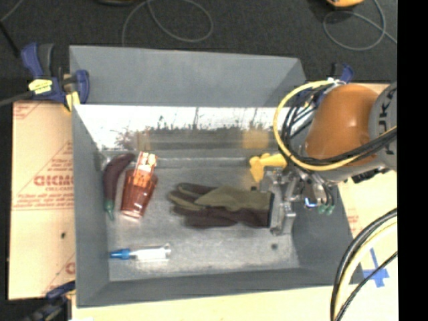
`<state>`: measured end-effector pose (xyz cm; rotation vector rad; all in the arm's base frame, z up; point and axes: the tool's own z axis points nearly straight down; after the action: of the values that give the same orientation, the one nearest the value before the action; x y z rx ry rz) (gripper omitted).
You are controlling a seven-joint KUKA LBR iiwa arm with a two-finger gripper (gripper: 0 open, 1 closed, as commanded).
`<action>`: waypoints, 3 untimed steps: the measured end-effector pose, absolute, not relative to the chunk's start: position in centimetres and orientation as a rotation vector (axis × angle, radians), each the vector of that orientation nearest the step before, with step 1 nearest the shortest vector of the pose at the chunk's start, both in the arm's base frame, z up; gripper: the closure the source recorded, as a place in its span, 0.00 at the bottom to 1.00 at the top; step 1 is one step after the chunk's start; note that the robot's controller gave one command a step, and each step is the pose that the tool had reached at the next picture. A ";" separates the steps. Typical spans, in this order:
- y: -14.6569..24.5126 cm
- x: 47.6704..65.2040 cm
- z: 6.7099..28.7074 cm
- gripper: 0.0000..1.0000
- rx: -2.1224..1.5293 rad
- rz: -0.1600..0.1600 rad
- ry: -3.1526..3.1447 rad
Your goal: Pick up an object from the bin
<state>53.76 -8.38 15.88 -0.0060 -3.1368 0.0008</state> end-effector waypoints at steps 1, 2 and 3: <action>-8.4 53.9 16.3 0.00 -0.002 0.002 -3.145; -4.5 56.3 10.2 0.00 0.105 0.004 -3.145; -2.4 56.2 9.4 0.00 0.099 0.000 -3.139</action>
Offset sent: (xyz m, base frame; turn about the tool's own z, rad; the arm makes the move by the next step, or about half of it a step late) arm 0.0328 0.0595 -0.0888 -0.1009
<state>56.21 -2.37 9.44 0.0989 -3.1393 0.0003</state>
